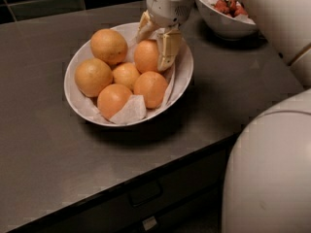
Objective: Pick orange from white bowl
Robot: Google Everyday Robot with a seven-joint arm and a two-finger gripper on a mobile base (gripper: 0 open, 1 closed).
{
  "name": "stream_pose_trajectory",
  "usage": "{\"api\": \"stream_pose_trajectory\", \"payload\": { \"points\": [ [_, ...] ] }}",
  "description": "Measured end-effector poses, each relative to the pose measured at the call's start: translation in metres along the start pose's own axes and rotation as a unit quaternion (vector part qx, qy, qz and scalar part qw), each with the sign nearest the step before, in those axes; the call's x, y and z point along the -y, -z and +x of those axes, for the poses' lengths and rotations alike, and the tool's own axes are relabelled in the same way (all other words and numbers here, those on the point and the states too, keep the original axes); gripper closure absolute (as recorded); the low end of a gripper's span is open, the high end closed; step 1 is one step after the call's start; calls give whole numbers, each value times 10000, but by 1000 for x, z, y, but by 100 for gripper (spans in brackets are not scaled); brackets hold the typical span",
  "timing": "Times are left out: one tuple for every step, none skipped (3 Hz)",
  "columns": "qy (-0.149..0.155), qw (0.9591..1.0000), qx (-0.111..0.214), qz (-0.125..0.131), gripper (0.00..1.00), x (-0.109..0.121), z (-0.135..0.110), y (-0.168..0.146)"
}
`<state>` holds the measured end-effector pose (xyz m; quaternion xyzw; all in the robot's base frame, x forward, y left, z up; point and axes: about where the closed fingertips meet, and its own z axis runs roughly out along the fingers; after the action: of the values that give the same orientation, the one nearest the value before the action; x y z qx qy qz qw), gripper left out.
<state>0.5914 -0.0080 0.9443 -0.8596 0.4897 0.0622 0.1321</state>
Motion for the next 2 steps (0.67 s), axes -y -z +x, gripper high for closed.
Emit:
{"api": "stream_pose_trajectory", "payload": {
  "points": [
    [24, 10000, -3, -10, 39, 2, 1, 0],
    [50, 10000, -18, -31, 39, 4, 3, -2]
  ]
}}
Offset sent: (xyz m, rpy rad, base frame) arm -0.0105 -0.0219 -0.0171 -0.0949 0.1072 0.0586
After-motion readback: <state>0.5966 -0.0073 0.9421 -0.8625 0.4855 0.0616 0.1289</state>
